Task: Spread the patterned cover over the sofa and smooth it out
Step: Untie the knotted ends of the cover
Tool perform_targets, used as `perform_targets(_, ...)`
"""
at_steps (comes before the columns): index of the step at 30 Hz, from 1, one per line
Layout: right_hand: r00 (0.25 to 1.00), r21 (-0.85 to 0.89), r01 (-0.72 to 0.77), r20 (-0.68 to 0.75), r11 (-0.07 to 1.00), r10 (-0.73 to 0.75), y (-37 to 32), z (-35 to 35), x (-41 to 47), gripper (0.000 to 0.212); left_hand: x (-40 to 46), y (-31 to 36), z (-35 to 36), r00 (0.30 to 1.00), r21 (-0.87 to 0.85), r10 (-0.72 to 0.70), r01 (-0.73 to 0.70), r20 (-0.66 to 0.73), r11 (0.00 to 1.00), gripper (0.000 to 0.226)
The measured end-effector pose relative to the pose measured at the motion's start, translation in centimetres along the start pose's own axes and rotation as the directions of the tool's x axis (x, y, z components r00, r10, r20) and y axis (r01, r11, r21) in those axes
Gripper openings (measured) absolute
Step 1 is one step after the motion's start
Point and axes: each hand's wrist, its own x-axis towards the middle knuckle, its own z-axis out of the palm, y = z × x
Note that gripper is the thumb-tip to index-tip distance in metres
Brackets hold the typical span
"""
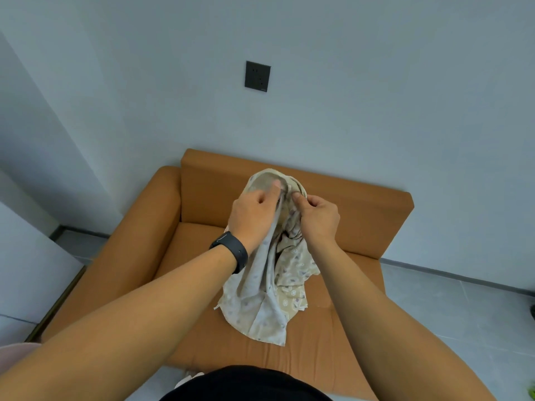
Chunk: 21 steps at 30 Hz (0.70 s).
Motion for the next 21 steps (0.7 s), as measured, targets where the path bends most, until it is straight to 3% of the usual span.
perform_targets(3,0.997,0.002,0.002,0.077,1.0,-0.002,-0.3,0.4,-0.6,0.039,0.6,-0.3,0.6,0.985,-0.029,0.011,-0.006,0.17,1.0,0.023)
perform_targets(5,0.992,-0.004,0.02,0.127,1.0,-0.019,-0.3,0.6,-0.9,0.037,0.8,-0.4,0.6,0.974,-0.096,0.037,-0.015,0.223,0.995,0.023)
perform_targets(8,0.977,-0.004,0.065,0.206,0.998,-0.063,0.1,0.6,-1.0,0.035,0.9,-0.7,0.8,0.988,-0.15,0.053,-0.031,0.148,0.988,0.02)
perform_targets(12,0.961,-0.01,0.103,0.259,0.995,-0.097,0.4,-0.1,-1.0,0.054,1.3,-0.9,0.9,0.998,-0.112,0.007,0.0,0.062,0.994,0.028)
perform_targets(15,0.987,0.004,0.03,0.156,1.0,-0.03,0.2,-0.9,-0.2,0.039,2.1,-0.7,1.0,0.999,-0.08,-0.012,0.015,0.034,0.997,0.042)
perform_targets(18,0.999,0.018,-0.039,-0.002,0.999,0.039,-0.3,-2.5,1.5,0.035,3.3,-0.6,0.8,0.999,-0.176,-0.041,0.036,-0.024,0.984,0.052)
perform_targets(21,0.993,0.017,-0.054,-0.104,0.998,0.055,-1.4,-4.0,3.7,0.032,4.0,1.6,0.0,0.999,-0.259,0.01,-0.023,-0.052,0.966,0.045)
